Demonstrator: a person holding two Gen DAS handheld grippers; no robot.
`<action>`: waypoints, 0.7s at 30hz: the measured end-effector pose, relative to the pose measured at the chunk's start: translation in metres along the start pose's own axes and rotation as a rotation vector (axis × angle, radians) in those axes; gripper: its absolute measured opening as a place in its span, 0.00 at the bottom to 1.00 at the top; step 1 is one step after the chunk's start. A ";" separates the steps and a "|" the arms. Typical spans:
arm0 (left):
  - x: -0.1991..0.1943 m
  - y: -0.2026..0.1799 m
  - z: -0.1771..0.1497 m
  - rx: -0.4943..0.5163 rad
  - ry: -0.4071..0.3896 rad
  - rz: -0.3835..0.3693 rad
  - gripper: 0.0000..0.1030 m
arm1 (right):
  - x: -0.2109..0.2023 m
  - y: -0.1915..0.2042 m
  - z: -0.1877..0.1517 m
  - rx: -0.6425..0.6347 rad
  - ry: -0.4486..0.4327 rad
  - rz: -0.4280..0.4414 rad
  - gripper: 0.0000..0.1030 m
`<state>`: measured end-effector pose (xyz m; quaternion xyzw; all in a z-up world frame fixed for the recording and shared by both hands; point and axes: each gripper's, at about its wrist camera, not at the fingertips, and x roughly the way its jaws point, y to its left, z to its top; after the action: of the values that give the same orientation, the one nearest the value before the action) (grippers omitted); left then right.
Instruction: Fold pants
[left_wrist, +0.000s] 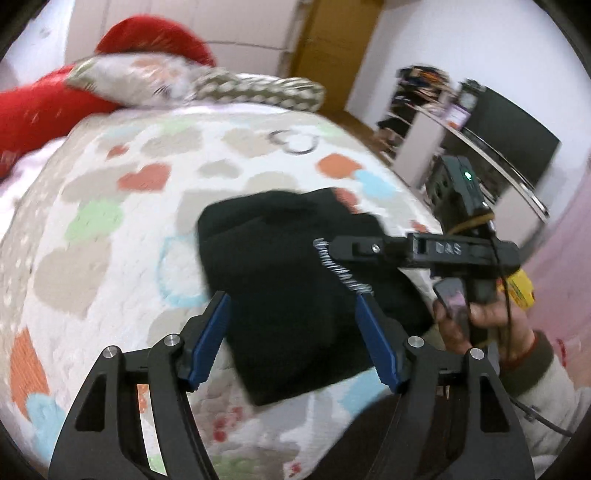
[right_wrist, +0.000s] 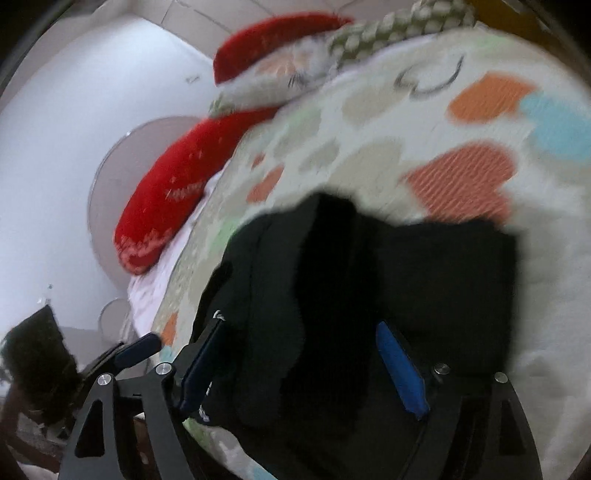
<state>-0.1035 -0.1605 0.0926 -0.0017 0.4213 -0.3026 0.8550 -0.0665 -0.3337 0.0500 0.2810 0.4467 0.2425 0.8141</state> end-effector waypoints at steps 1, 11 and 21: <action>0.005 0.007 -0.002 -0.023 0.010 0.007 0.68 | 0.003 0.006 -0.001 -0.028 -0.021 -0.003 0.60; -0.001 -0.004 0.009 -0.057 -0.056 -0.034 0.68 | -0.065 0.042 -0.013 -0.185 -0.162 -0.071 0.18; 0.023 -0.015 0.013 -0.031 -0.008 -0.023 0.68 | -0.091 0.012 -0.028 -0.140 -0.176 -0.235 0.08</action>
<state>-0.0908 -0.1881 0.0882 -0.0210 0.4223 -0.3058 0.8531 -0.1359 -0.3771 0.0994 0.1896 0.3854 0.1503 0.8905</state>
